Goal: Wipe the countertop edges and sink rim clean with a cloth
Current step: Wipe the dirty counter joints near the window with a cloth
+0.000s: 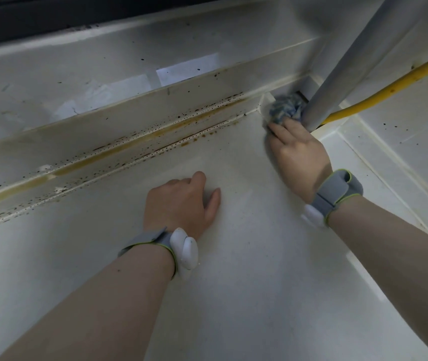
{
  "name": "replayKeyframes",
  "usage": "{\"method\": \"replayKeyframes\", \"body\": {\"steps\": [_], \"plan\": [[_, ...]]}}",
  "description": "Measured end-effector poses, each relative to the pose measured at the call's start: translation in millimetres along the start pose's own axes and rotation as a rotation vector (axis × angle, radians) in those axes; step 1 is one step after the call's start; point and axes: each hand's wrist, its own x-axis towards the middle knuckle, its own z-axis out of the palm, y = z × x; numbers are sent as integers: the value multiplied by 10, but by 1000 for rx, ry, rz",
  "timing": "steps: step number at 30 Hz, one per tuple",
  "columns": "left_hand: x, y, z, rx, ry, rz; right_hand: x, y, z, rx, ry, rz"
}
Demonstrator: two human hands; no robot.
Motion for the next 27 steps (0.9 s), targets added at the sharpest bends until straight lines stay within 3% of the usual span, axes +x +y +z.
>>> {"method": "replayKeyframes", "body": {"steps": [5,9,12,14,16,22,27], "plan": [[0,15,-12,4,-8,-12,312,-193,24,-53,-180,2],[-9,22,-30,-7,-24,-16,656,-328,133,96,-312,178],[-6,21,-27,-16,-36,-19,696,-399,71,276,-233,361],[-2,13,-22,-11,-39,-17,580,-417,34,400,-301,570],[-4,5,-24,-3,-31,-10,351,-415,-41,444,-256,717],[-1,13,-33,10,-25,2,-299,-366,-364,557,-41,702],[-7,18,-30,-3,-29,0,-195,-323,-332,651,-65,669]]}}
